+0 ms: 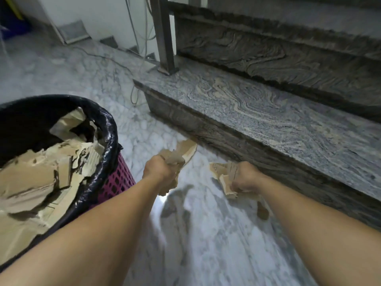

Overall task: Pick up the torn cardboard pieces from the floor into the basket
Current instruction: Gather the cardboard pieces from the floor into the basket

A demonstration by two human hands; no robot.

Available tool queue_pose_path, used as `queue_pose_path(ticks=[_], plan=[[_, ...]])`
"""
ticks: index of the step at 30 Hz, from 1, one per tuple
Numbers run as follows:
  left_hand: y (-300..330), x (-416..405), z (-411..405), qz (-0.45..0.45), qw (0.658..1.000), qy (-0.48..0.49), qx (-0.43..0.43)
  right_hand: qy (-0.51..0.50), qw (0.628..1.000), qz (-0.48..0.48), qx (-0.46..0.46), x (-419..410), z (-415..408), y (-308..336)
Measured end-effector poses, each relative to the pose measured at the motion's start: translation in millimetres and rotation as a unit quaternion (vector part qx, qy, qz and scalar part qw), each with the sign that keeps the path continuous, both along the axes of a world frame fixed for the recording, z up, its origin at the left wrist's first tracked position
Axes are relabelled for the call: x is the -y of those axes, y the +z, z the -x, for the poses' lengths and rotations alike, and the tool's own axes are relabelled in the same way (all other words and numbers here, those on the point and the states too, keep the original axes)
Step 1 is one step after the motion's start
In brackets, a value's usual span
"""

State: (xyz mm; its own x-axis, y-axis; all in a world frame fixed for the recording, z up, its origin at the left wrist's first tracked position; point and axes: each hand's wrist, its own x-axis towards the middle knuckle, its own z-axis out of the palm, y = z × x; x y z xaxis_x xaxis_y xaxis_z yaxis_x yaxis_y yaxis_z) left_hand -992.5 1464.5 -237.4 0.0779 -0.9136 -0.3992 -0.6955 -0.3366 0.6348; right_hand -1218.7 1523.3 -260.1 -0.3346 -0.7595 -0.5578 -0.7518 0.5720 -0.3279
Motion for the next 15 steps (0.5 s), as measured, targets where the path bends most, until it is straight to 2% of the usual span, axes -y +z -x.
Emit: queue_pose_path(ticks=[3, 5, 10, 15], plan=[[7.5, 11.1, -9.8, 0.009, 0.999, 0.032, 0.035, 0.048, 0.999, 0.013, 0.009, 45.0, -20.1, 12.1], [0.1, 18.5, -13.0, 0.021, 0.996, 0.056, 0.067, 0.1, 0.995, 0.014, -0.016, 69.9, -36.4, 17.5], [-34.5, 33.2, -11.8, 0.032, 0.992, 0.091, 0.076, 0.217, 0.974, 0.039, -0.052, 121.7, -68.1, 5.1], [-65.1, 64.1, -6.1, 0.046, 0.986, 0.141, 0.081, 0.359, 0.929, 0.039, -0.084, 166.8, -75.7, -27.9]])
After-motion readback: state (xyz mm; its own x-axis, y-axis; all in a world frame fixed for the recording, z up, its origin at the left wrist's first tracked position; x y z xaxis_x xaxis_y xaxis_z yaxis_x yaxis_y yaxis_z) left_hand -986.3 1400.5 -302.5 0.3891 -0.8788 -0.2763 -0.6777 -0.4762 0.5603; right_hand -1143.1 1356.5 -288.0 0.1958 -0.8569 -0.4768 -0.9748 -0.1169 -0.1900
